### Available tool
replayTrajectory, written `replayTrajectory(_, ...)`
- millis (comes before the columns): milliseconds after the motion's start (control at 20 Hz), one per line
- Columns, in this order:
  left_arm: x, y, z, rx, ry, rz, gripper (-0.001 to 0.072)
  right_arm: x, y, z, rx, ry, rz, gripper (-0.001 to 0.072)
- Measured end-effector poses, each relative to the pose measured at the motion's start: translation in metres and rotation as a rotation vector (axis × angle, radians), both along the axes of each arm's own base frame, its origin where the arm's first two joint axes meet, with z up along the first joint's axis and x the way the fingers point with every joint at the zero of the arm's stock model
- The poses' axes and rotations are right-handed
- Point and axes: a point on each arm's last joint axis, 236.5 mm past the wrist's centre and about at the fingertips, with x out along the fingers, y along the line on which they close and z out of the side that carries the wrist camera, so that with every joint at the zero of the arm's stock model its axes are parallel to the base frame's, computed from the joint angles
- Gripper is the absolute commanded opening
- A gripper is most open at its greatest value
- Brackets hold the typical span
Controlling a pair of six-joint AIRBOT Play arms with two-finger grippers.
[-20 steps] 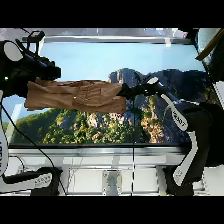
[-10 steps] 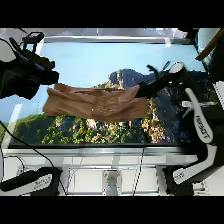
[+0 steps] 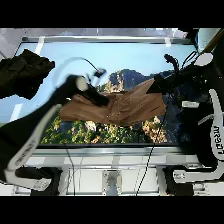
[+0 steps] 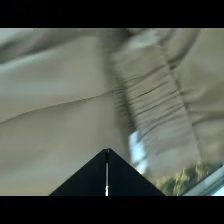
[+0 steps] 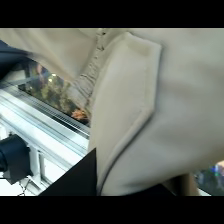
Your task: Fold the clothes and pants, and hang the long-sleeved shirts on hangers.
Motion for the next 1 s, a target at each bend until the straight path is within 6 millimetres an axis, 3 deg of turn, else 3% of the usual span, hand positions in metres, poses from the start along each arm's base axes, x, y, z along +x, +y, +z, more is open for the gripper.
replayTrajectory(100, -0.010, -0.022, -0.037, 0.015, 0.038, -0.029, 0.0010, 0.000, 0.001, 0.003, 0.009, -0.001, -0.004, 0.0034)
replayTrajectory(250, -0.019, -0.035, -0.070, 0.032, 0.074, -0.041, 0.0010, 0.000, 0.009, 0.012, 0.056, -0.009, -0.005, 0.0033)
replayTrajectory(400, -0.019, -0.043, -0.081, 0.021, 0.074, -0.030, 0.0010, 0.005, 0.022, 0.026, 0.137, -0.028, -0.016, 0.0033)
replayTrajectory(550, -0.018, -0.049, -0.078, 0.003, 0.076, -0.025, 0.0010, 0.015, 0.040, 0.046, 0.215, -0.077, -0.028, 0.0033)
replayTrajectory(650, -0.018, -0.047, -0.062, -0.005, 0.075, -0.027, 0.0011, 0.021, 0.058, 0.058, 0.234, -0.121, -0.024, 0.0033)
replayTrajectory(750, -0.016, -0.030, -0.034, 0.007, 0.062, -0.030, 0.0010, 0.024, 0.075, 0.061, 0.211, -0.144, -0.026, 0.0033)
replayTrajectory(900, -0.012, 0.019, 0.022, 0.061, 0.007, -0.016, 0.0010, 0.020, 0.104, 0.053, 0.127, -0.143, -0.025, 0.0033)
replayTrajectory(1000, -0.010, 0.064, 0.068, 0.108, -0.065, 0.024, 0.0010, 0.016, 0.127, 0.042, 0.074, -0.138, -0.030, 0.0032)
